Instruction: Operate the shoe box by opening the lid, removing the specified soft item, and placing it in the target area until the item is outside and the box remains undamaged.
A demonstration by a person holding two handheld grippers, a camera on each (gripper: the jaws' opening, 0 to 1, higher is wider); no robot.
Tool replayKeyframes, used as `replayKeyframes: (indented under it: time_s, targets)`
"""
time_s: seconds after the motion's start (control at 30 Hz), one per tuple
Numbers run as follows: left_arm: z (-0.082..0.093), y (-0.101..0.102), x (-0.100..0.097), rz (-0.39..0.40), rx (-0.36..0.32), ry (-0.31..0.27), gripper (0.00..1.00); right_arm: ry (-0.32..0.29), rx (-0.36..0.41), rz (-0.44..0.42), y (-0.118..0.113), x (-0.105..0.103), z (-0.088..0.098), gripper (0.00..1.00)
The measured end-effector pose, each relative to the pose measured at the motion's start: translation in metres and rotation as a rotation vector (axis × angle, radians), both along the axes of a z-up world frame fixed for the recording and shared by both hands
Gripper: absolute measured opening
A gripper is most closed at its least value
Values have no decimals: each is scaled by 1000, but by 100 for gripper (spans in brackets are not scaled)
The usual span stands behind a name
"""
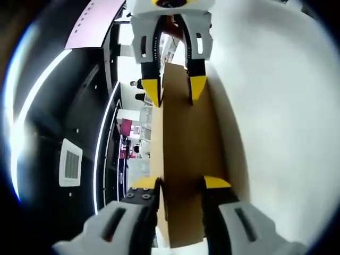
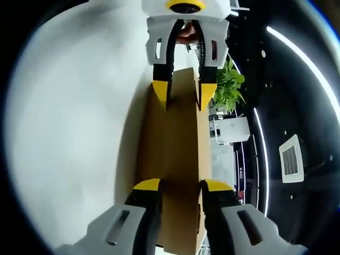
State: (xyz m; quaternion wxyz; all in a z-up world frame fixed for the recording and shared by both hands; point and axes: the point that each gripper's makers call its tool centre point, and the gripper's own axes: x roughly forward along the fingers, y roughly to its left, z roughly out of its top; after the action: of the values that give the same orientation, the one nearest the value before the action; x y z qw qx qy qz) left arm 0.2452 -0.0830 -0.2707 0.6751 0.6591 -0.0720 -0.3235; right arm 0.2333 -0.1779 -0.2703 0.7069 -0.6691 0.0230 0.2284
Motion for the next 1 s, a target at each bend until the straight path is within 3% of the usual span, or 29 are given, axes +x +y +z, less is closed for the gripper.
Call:
replayKeyframes:
  time_s: [0.2,0.3,0.83,1.0]
  targets:
    - [0,0,0,1,-1,5,31,27,17,2,1,0,1,28]
    - [0,0,0,3,-1,7,31,65,69,2,1,-3,4,27]
    - [12,0,-1,11,-31,23,30,54,44,3,4,-5,12,27]
    - [12,0,-1,11,-30,27,30,41,3,11,6,-1,10,29]
